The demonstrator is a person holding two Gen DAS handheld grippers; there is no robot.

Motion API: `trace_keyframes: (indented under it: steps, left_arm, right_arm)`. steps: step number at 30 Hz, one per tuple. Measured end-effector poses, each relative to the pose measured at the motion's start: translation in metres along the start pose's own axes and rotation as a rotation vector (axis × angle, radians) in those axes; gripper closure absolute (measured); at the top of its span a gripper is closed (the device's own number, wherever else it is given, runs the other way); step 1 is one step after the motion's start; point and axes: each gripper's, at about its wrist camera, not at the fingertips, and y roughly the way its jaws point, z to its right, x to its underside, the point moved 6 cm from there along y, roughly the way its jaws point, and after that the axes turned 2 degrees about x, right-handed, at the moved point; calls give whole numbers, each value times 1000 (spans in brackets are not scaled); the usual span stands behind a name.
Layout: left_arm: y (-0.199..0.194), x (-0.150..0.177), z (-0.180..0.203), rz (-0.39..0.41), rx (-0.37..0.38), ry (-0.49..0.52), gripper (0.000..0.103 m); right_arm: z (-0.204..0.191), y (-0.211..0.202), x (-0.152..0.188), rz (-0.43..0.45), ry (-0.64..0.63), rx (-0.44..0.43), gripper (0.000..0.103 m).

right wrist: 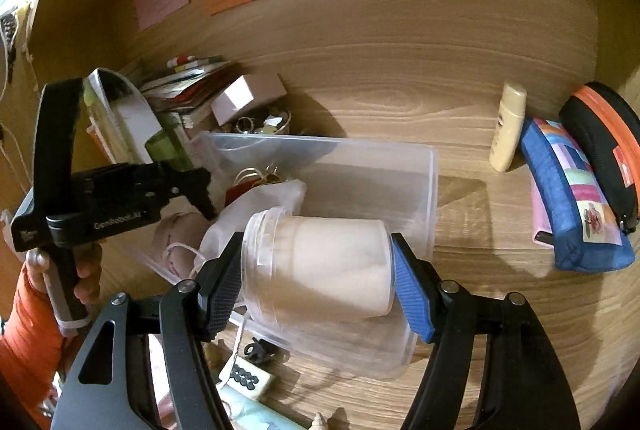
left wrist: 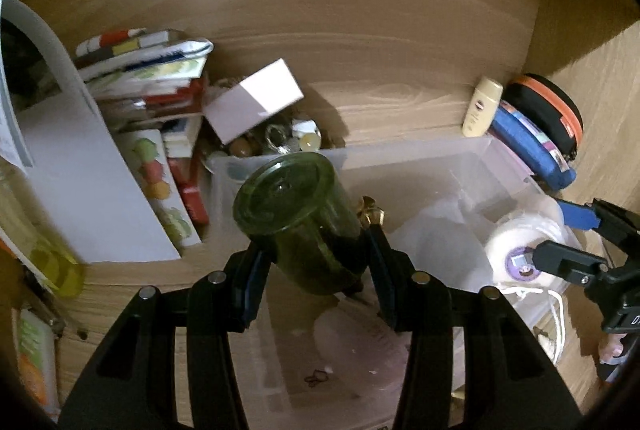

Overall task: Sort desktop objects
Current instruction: 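Carry the green jar and beige cup over the clear box and release them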

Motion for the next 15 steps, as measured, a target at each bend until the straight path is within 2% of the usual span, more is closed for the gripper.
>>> trace_keyframes:
  steps: [7,10,15]
  left_arm:
    - [4,4,7,-14,-7,34,56]
    - [5,6,10,-20,-3,40,54]
    - [1,6,11,-12,3,36,44]
  right_arm:
    - [1,2,3,-24,20,-26,36]
    - [-5,1,3,-15,-10,-5,36]
    - [-10,0,3,-5,-54,21,36]
